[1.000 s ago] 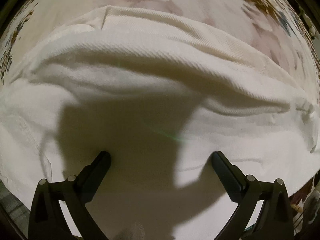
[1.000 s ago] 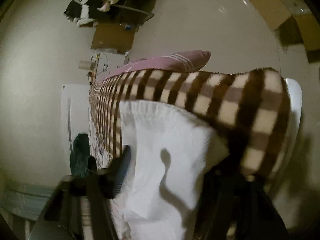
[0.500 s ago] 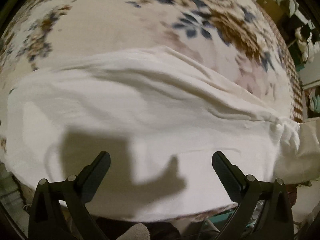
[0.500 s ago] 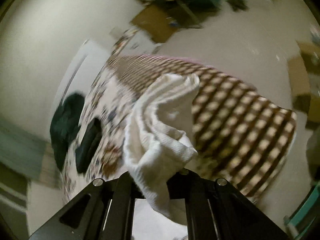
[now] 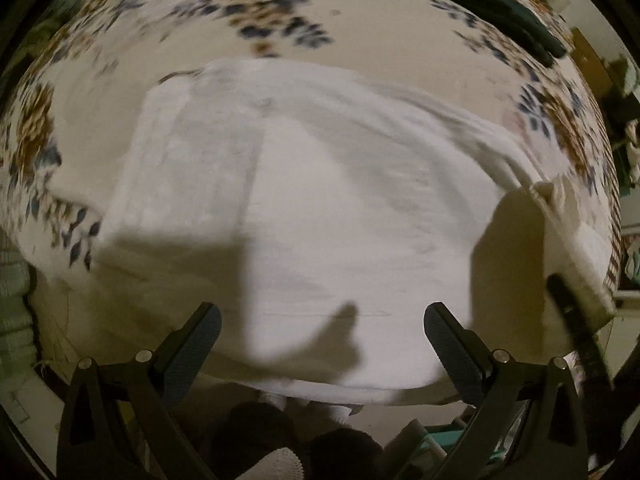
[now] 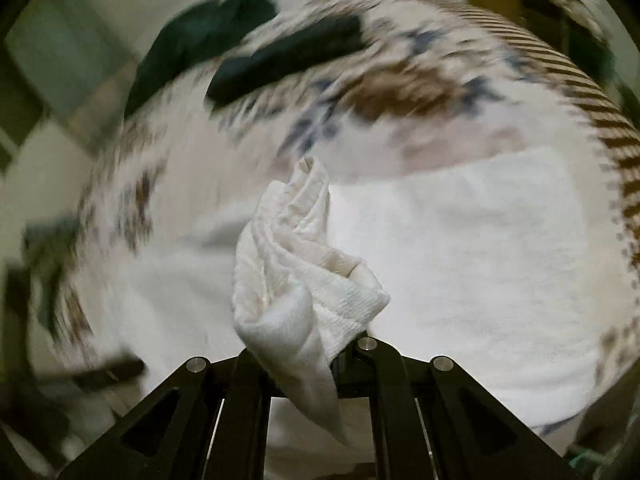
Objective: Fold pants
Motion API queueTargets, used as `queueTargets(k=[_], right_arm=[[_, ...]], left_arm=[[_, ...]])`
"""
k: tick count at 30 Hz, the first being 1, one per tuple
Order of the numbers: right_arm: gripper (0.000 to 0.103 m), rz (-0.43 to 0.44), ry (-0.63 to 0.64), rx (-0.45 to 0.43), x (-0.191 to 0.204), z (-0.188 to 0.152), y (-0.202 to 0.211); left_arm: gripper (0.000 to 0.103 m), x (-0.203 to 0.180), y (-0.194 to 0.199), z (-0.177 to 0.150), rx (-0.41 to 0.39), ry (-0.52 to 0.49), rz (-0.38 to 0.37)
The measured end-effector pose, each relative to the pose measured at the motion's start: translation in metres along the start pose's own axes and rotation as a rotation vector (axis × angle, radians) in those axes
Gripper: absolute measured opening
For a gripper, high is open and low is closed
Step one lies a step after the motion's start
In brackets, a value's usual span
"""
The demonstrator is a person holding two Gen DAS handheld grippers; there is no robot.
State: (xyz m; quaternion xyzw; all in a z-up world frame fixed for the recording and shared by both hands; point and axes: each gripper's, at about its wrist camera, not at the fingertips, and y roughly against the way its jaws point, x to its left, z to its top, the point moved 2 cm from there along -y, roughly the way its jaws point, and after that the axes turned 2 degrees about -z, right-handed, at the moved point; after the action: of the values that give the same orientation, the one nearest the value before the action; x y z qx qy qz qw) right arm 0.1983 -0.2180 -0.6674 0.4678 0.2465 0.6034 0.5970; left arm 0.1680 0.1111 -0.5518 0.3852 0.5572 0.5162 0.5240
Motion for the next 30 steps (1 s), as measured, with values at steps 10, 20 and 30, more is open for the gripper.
queueTargets(k=[10,20,30], right_arm=[[0.061,0.108,0.124,0.307,0.036,-0.034,-0.045],[0.064,-0.002,-0.368,0.225,-0.120,0.002,0.001],[0.057,-0.105,-0.524,0.249,-0.221,0.038,-0.054]], left_arm=[[0.103,-0.005,0.003,0.021,-0.017,-0.001,-0.074],[0.103,-0.121,-0.025,0.076,-0.059,-0.208,-0.178],[0.103,-0.143,-0.085,0.082,-0.016,-0.280,-0.028]])
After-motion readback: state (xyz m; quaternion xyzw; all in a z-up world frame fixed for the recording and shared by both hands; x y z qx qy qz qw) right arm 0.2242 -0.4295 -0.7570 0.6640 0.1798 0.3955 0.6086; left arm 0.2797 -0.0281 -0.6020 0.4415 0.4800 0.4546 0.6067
